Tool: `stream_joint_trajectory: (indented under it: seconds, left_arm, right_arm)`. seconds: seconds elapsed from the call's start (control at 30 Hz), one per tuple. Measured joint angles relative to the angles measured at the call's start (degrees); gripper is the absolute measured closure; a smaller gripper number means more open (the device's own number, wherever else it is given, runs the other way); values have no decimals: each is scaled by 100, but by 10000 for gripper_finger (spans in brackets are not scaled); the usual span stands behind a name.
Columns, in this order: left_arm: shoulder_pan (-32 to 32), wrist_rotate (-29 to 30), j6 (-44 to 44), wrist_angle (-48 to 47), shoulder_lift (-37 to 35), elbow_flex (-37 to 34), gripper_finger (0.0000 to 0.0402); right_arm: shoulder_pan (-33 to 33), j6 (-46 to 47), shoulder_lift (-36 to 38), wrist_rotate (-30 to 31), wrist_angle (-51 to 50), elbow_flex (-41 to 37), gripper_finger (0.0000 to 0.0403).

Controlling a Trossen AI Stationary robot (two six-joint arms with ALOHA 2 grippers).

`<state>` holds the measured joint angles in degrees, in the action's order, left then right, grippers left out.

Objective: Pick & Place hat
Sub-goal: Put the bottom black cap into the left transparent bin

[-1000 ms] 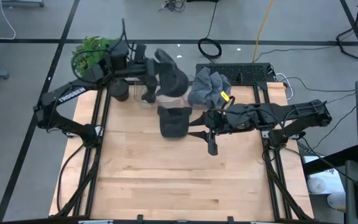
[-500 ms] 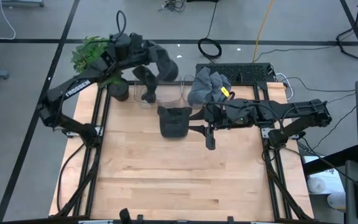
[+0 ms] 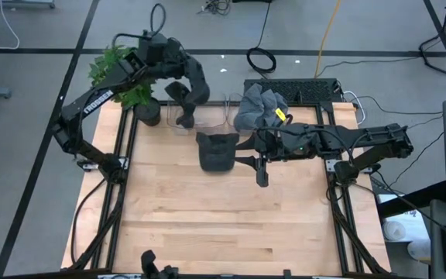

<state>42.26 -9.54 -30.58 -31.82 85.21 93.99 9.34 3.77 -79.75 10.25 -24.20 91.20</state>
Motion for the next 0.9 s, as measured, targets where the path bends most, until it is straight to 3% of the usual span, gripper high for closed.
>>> stream_joint_trajectory:
  seconds: [0.3, 0.9]
  left_arm:
    - [-122, 4, 591, -752, 548, 160, 385]
    - [-190, 482, 718, -1838, 1211, 158, 385]
  right_arm:
    - [0, -13, 0, 0, -5, 0, 277]
    - [0, 2, 0, 1, -204, 0, 277]
